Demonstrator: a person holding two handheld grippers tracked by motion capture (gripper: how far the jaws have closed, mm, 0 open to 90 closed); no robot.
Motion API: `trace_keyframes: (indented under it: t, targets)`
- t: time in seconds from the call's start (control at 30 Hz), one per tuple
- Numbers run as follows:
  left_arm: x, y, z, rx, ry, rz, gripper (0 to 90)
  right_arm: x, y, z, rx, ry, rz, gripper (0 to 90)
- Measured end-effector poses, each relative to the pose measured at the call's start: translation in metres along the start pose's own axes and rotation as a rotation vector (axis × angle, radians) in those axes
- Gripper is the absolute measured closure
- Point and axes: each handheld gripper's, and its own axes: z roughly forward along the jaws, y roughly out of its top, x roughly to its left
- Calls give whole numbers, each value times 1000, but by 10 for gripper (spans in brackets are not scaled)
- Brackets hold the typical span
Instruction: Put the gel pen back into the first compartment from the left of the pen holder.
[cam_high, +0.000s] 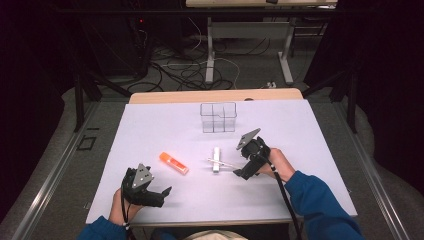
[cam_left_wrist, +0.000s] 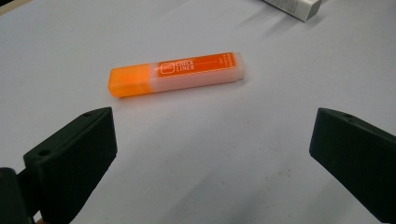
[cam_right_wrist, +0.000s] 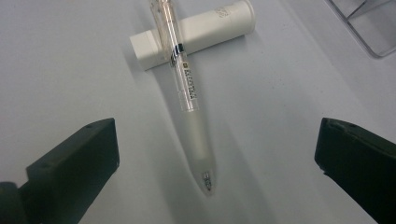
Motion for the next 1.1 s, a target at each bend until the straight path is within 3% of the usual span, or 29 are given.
trace_keyframes:
  t: [0.3, 0.4, 0.43, 0.7, 0.87, 1.1]
  targets:
    - [0, 0, 1, -1, 4, 5, 7, 7, 9, 7, 26, -20, -67, 312]
    - [0, 0, 1, 3, 4, 6, 8, 10, 11, 8, 39, -25, -74, 359]
    - [0, 0, 1, 5, 2, 5, 9, 12, 14, 10, 37, -21, -95, 421]
    - [0, 0, 1, 5, 3, 4, 9, 21, 27, 18, 70, -34, -137, 557]
    - [1, 0, 1, 7, 5, 5, 10, 25, 38, 24, 114, -47, -206, 662]
    - [1, 0, 1, 6, 3, 4, 9, 28, 43, 32, 161, -55, -258, 713]
